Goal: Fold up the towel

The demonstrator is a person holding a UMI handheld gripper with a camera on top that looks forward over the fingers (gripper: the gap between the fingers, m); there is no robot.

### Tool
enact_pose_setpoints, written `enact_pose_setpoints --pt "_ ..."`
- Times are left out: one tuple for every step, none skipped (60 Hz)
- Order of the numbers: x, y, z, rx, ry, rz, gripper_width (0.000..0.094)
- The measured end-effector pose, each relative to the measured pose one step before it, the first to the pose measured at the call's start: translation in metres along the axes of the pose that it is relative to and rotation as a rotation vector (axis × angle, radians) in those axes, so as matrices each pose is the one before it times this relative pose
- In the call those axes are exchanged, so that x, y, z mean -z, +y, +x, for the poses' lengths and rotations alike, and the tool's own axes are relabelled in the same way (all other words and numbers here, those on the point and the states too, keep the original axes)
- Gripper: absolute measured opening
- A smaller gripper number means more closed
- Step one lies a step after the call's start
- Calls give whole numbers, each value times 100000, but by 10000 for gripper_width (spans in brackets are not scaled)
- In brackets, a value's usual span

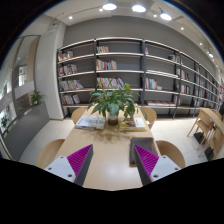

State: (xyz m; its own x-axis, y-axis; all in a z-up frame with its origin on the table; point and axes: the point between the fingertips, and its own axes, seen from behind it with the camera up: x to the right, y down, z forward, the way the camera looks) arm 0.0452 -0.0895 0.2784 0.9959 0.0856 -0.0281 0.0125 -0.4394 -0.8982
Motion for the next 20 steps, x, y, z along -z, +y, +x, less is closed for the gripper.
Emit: enact_pose_setpoints --pt "235 82 -310 -207 -97 183 807" --pt "276 2 -196 -204 -107 226 806" --pt "213 10 -141 -181 -124 313 805" --pt "200 24 -129 -119 -66 267 805" --pt "155 62 -103 29 28 119 806" --pt "192 77 -88 251 199 -120 803" --pt "163 111 -70 405 284 -247 806" --pt "137 96 -30 401 308 -256 805" --pt "152 -77 -81 303 306 -276 805" --pt "168 97 11 213 123 -89 806" --pt "153 76 -40 162 87 -36 806" --pt "156 18 -38 161 96 37 805" --pt "107 -4 -13 131 99 83 806" --pt "127 4 -37 -35 30 83 803" --pt "111 29 -68 -130 -159 203 805" --pt "64 -17 -144 -84 -285 274 806" --pt "87 -4 -110 -14 -242 227 805" --pt "76 -10 -102 2 -134 106 806" --pt "44 22 -67 -50 14 19 806" --pt "55 21 -27 -114 166 40 804"
